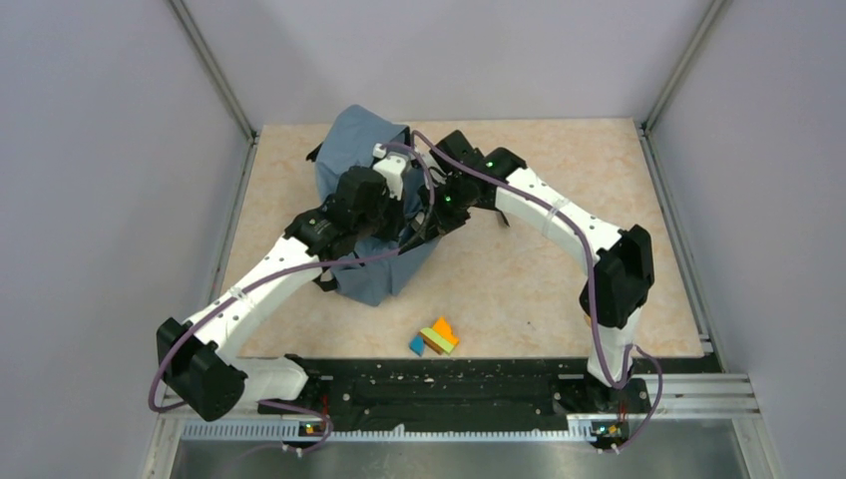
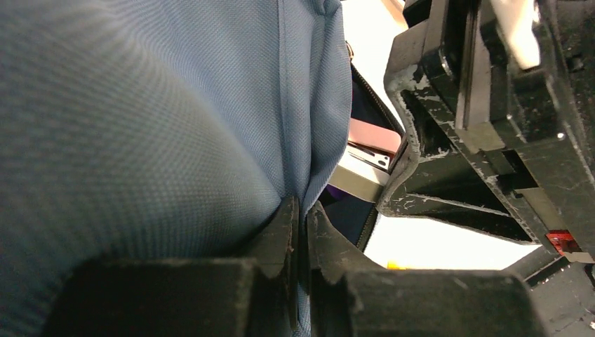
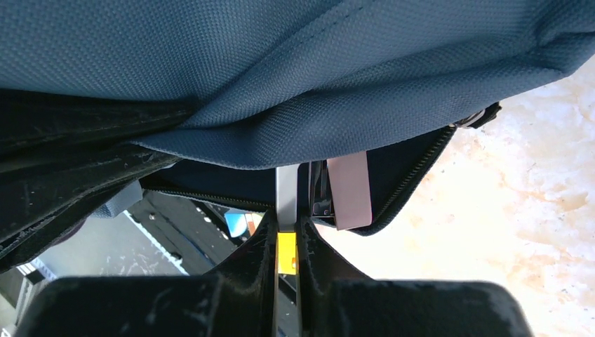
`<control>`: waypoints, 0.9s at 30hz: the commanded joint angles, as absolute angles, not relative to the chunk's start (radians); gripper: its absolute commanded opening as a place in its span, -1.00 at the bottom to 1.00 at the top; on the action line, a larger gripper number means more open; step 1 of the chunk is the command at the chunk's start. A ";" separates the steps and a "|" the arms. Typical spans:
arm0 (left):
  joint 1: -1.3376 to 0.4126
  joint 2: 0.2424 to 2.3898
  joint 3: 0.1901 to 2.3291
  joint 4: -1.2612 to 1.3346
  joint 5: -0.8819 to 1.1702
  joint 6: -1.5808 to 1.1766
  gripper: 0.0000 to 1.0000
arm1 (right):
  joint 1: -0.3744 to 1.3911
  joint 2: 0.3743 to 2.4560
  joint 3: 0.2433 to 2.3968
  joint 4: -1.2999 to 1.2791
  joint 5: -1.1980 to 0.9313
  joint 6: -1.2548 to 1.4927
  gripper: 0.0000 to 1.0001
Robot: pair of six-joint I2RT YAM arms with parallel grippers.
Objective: Pack the student bag
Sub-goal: Place the stationery in the student bag, then pick up the stationery from the center of the board.
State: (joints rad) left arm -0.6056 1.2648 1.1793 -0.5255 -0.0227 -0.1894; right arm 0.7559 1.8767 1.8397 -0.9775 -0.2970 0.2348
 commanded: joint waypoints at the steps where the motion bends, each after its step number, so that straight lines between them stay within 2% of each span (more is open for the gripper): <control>1: -0.607 1.209 1.188 -0.491 -0.005 -0.215 -0.88 | 0.753 1.884 1.841 -1.040 -0.281 0.195 -1.00; 3: -0.606 1.209 1.188 -0.491 -0.005 -0.215 -0.88 | 0.753 1.894 1.851 -1.045 -0.275 0.191 -0.98; 5: -0.606 1.210 1.188 -0.490 -0.006 -0.215 -0.88 | 0.753 1.895 1.860 -1.027 -0.273 0.198 -0.77; 9: -0.606 1.213 1.189 -0.491 -0.010 -0.213 -0.88 | 0.753 1.873 1.860 -0.962 -0.267 0.226 -0.18; 11: -0.607 1.213 1.188 -0.492 -0.015 -0.213 -0.88 | 0.752 1.849 1.852 -0.922 -0.258 0.237 -0.01; 20: -0.607 1.208 1.185 -0.491 -0.026 -0.212 -0.88 | 0.740 1.669 1.712 -0.768 -0.155 0.298 0.18; 24: -0.606 1.207 1.184 -0.491 -0.049 -0.206 -0.88 | 0.681 1.490 1.525 -0.691 -0.075 0.353 0.28; 27: -0.607 1.204 1.183 -0.489 -0.053 -0.206 -0.88 | 0.575 1.333 1.342 -0.624 -0.030 0.402 0.38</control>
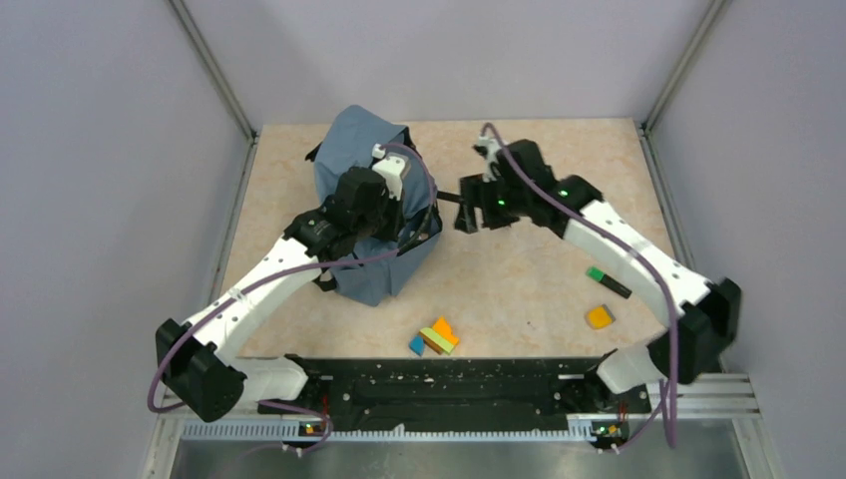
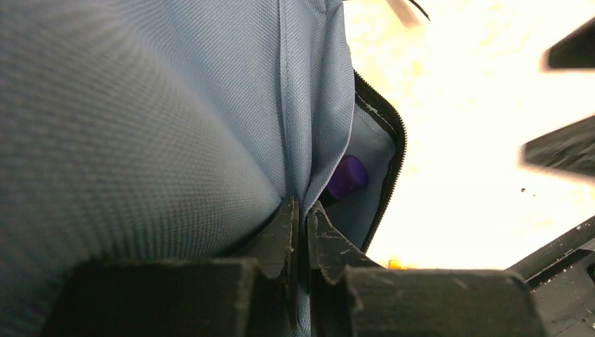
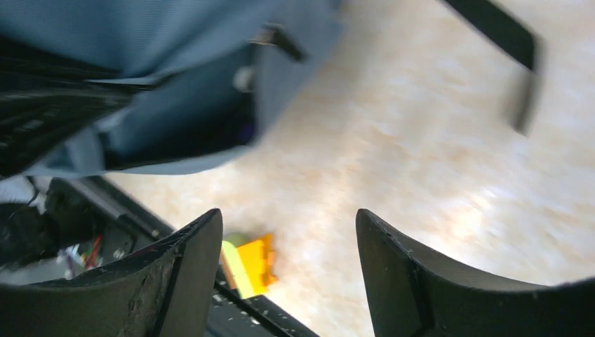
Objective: Pack the student bag
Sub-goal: Pick up the stationery from the center of the board.
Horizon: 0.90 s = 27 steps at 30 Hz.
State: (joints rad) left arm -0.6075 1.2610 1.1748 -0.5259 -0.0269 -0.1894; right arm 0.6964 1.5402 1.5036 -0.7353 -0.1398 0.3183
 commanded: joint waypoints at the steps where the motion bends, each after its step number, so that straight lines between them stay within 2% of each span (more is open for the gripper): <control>1: -0.606 1.204 1.181 -0.488 -0.054 -0.206 -0.88 | 0.531 1.281 1.290 -0.609 -0.014 0.416 0.41; 6: -0.607 1.214 1.182 -0.486 -0.035 -0.210 -0.88 | 0.294 1.093 1.047 -0.577 0.071 0.451 0.54; 13: -0.607 1.217 1.181 -0.486 -0.037 -0.209 -0.88 | -0.038 1.059 0.750 -0.460 0.075 0.566 0.64; 14: -0.607 1.218 1.182 -0.488 -0.041 -0.207 -0.88 | -0.068 1.059 0.725 -0.452 0.111 0.575 0.69; 16: -0.607 1.215 1.180 -0.488 -0.041 -0.207 -0.88 | -0.097 1.062 0.698 -0.495 0.237 0.636 0.94; 17: -0.606 1.215 1.181 -0.486 -0.042 -0.207 -0.88 | -0.107 1.063 0.687 -0.518 0.282 0.662 0.97; 20: -0.605 1.215 1.181 -0.487 -0.047 -0.206 -0.88 | -0.165 1.050 0.654 -0.569 0.317 0.708 0.98; 27: -0.603 1.216 1.180 -0.484 -0.042 -0.206 -0.88 | -0.337 1.019 0.560 -0.652 0.238 0.777 0.97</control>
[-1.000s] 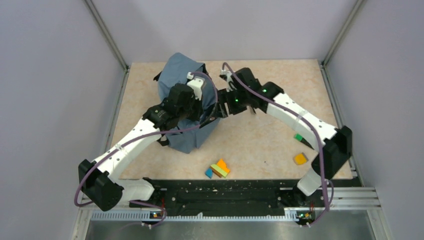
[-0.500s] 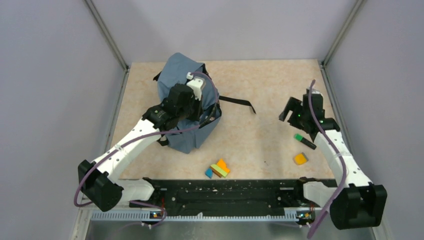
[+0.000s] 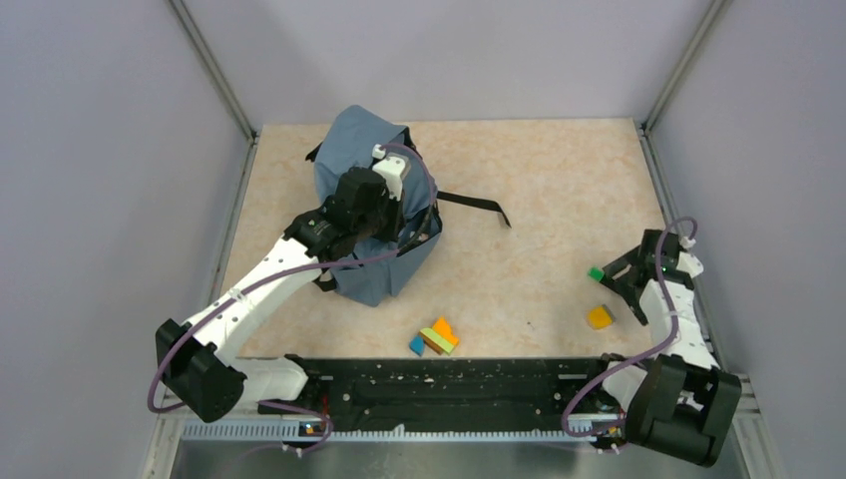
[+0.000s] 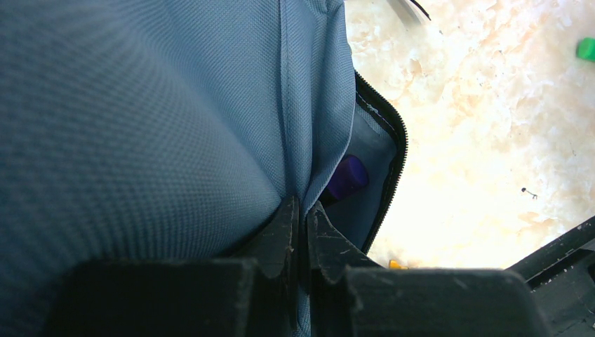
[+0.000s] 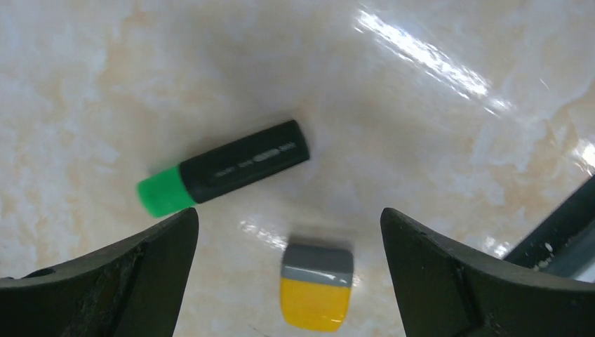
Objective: Pack the student bag
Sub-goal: Pick up the stationery from the center of the board.
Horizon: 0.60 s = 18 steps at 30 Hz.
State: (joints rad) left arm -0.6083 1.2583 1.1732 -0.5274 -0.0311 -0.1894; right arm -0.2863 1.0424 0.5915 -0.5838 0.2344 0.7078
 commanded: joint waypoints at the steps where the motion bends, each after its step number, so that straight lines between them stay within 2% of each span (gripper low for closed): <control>1: -0.601 1.217 1.179 -0.483 -0.041 -0.207 -0.88 | -0.337 1.014 0.554 -0.664 0.234 0.778 0.96; 9: -0.592 1.221 1.181 -0.481 -0.012 -0.217 -0.88 | -0.333 1.006 0.543 -0.731 0.128 0.777 0.87; 18: -0.586 1.216 1.179 -0.480 -0.017 -0.218 -0.88 | -0.195 1.078 0.549 -0.713 0.146 0.833 0.84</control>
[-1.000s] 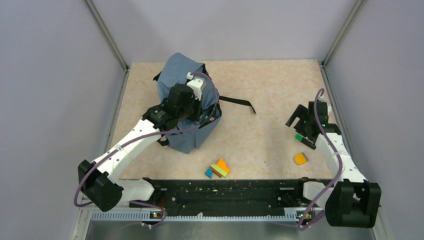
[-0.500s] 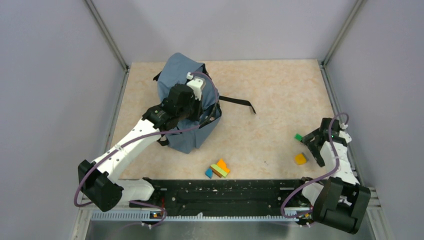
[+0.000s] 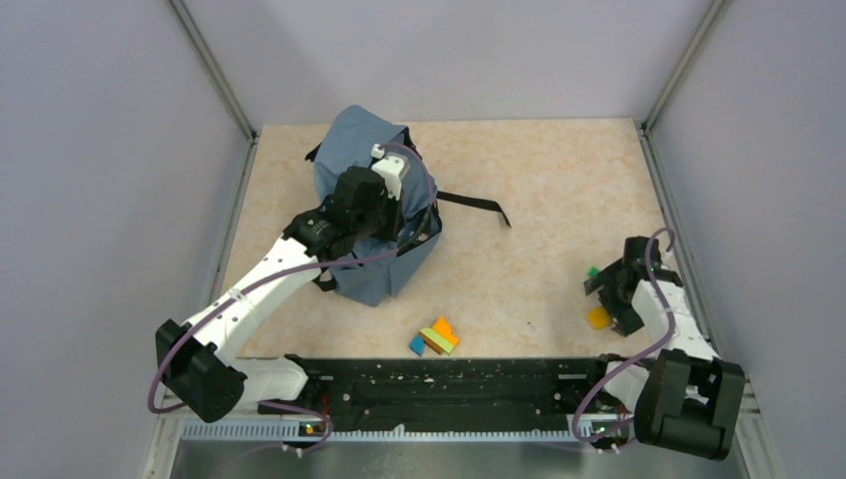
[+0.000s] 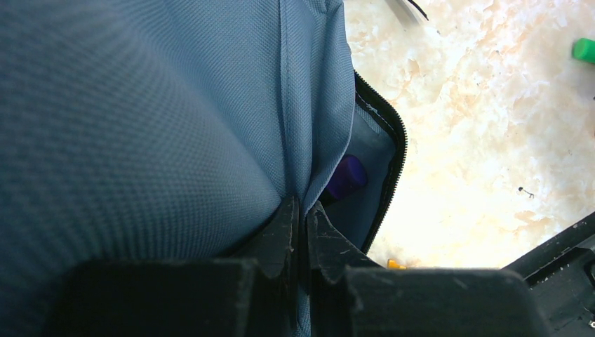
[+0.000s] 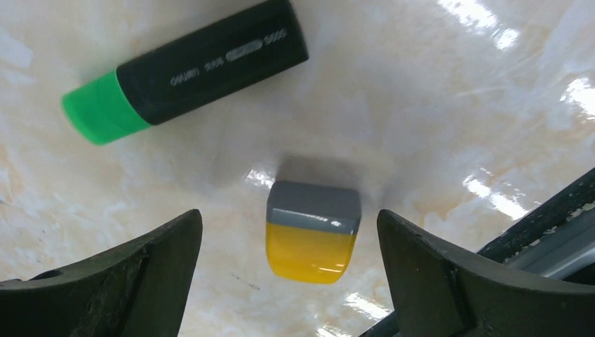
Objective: Pack the student bag
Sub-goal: Pick up the stationery from the center of the board.
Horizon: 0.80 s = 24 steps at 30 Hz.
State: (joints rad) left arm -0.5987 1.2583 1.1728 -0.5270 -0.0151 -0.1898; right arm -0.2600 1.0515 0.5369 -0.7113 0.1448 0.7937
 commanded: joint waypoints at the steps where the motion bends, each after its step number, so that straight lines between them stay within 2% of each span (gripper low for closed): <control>1: -0.586 1.216 1.180 -0.480 -0.018 -0.218 -0.88 | -0.182 1.083 0.549 -0.712 0.150 0.836 0.81; 4: -0.586 1.215 1.180 -0.480 -0.020 -0.216 -0.88 | -0.176 1.089 0.538 -0.704 0.182 0.832 0.74; 12: -0.586 1.212 1.179 -0.481 -0.022 -0.216 -0.88 | -0.165 1.083 0.510 -0.684 0.224 0.824 0.23; 17: -0.587 1.210 1.179 -0.480 -0.022 -0.216 -0.88 | -0.161 1.078 0.497 -0.649 0.215 0.800 -0.25; 24: -0.581 1.203 1.181 -0.480 -0.031 -0.215 -0.88 | -0.051 1.032 0.558 -0.580 0.193 0.713 -0.69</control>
State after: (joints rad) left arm -0.5976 1.2575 1.1728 -0.5270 -0.0154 -0.1898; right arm -0.1246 1.0782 0.5110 -0.6624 0.2058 0.7792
